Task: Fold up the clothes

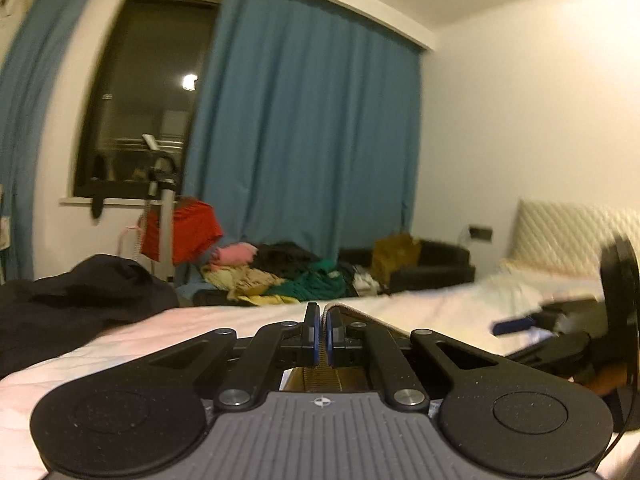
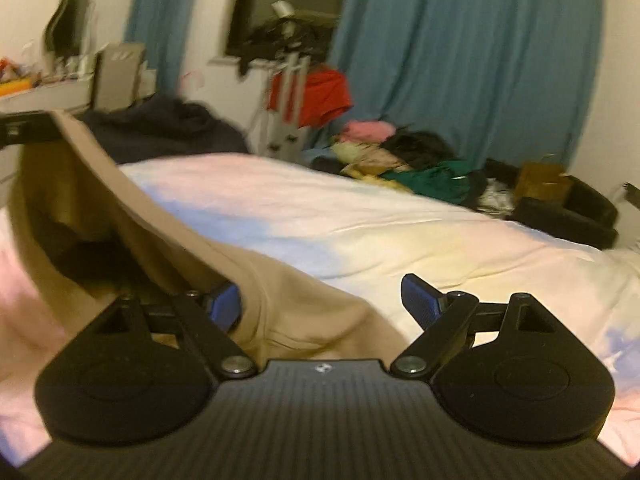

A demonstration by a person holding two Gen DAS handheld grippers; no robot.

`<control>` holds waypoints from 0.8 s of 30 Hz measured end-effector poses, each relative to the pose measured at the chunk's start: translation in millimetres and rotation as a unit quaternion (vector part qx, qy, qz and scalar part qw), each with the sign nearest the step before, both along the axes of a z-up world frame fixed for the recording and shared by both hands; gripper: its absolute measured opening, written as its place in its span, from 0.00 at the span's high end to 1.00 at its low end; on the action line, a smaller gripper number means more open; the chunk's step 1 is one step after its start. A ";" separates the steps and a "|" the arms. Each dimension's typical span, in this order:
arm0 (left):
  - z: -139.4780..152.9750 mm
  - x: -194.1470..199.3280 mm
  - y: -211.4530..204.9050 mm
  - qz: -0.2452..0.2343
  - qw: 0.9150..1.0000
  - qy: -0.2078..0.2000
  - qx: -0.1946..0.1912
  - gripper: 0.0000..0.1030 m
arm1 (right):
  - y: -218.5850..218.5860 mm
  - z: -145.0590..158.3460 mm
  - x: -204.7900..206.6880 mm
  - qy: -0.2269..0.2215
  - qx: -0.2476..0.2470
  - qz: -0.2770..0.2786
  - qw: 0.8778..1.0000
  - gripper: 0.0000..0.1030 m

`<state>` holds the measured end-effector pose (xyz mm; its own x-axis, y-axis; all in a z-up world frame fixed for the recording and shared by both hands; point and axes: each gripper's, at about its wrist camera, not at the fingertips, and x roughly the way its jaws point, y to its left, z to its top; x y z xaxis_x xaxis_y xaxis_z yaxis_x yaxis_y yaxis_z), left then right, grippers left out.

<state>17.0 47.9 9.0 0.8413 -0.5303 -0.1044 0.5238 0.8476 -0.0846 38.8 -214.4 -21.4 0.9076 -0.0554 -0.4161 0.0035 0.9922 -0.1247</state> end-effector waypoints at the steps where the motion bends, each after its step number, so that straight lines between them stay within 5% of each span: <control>1: 1.4 0.3 2.0 0.001 1.000 -0.001 -0.006 0.96 | -6.1 2.2 0.3 -0.007 0.010 -0.012 1.000 0.17; 6: 8.1 2.4 9.9 0.004 1.000 -0.003 -0.029 0.97 | -23.3 2.2 2.7 -0.039 0.016 -0.091 0.995 0.17; 13: 2.7 9.7 4.0 -0.014 0.999 0.034 0.033 0.96 | -22.9 -30.8 12.1 0.001 0.050 -0.099 0.994 0.17; 19: -22.5 2.3 -28.6 -0.068 0.985 0.058 0.145 0.59 | -16.3 -29.5 8.1 -0.013 0.051 -0.093 0.994 0.17; 21: -36.0 -5.2 -47.8 -0.086 0.977 0.051 0.188 0.43 | -17.8 -28.8 7.4 -0.018 0.057 -0.095 0.994 0.17; 24: -65.2 -14.2 -78.1 -0.096 0.960 0.037 0.261 0.32 | -20.7 -27.9 5.7 -0.027 0.070 -0.100 0.992 0.17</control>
<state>2.8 -30.2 -56.2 0.7134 -0.5337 -0.4541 0.6836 0.6727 0.2831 44.5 -235.1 -49.3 0.9053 -0.1828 -0.3834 0.2058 0.9784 0.0196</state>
